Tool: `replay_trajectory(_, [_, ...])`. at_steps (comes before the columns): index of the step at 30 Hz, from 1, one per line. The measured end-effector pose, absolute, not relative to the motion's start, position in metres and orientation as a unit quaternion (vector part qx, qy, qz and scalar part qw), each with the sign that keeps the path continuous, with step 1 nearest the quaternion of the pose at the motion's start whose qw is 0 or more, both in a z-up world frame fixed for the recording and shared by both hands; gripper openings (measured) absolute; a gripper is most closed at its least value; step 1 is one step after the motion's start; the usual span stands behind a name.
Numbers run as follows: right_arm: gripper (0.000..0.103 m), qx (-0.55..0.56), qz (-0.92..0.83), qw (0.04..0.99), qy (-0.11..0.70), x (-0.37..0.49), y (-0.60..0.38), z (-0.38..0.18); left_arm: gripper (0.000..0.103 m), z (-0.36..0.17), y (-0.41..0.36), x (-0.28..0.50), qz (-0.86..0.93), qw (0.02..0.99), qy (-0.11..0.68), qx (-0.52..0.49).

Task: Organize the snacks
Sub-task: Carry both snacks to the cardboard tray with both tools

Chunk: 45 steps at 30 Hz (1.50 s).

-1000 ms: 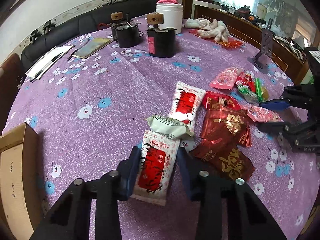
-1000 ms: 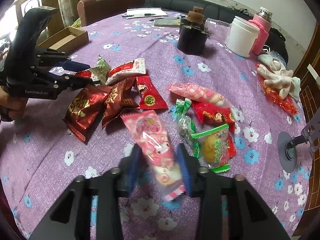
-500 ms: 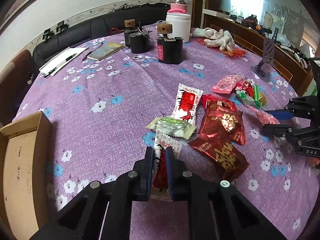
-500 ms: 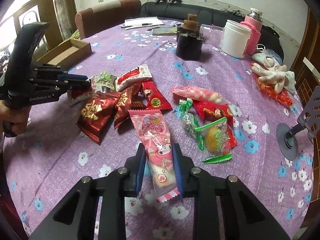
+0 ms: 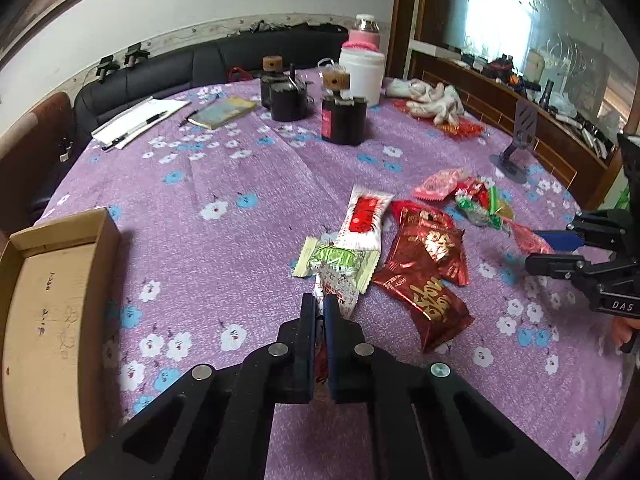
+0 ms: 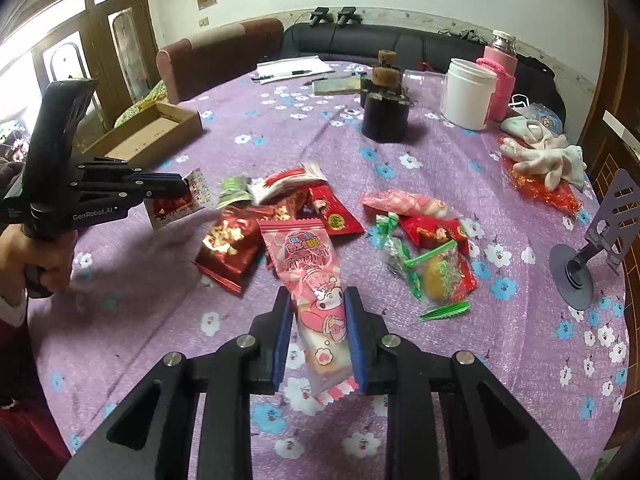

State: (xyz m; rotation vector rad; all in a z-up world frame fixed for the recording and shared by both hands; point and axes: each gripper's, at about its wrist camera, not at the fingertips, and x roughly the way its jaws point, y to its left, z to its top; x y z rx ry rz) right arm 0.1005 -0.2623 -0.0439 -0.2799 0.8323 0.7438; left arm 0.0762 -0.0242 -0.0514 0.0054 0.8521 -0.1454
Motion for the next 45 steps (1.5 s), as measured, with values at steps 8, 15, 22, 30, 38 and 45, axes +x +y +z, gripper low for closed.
replay_trajectory(8, [0.024,-0.119,0.379,0.834,0.382,0.089,-0.245,-0.033,0.002,-0.036,-0.011,0.059,-0.055,0.915,0.399,-0.006])
replay_trajectory(15, [0.024,-0.128,0.415,0.823,0.367,0.072,-0.204,-0.021,0.002,-0.018,0.018,0.030,-0.005,0.925,0.381,-0.020])
replay_trajectory(22, [0.025,-0.137,0.472,0.797,0.351,0.045,-0.135,-0.008,0.003,0.004,0.076,-0.020,0.063,0.932,0.354,-0.047])
replay_trajectory(30, [0.025,-0.152,0.548,0.752,0.332,0.000,-0.014,0.006,0.003,0.004,0.171,-0.066,0.153,0.921,0.348,-0.088])
replay_trajectory(38, [0.025,-0.163,0.560,0.732,0.353,-0.017,0.071,-0.016,0.003,-0.021,0.222,-0.073,0.183,0.907,0.362,-0.115])
replay_trajectory(45, [0.025,-0.172,0.545,0.728,0.379,-0.015,0.099,-0.041,0.003,-0.039,0.227,-0.062,0.182,0.901,0.376,-0.113])
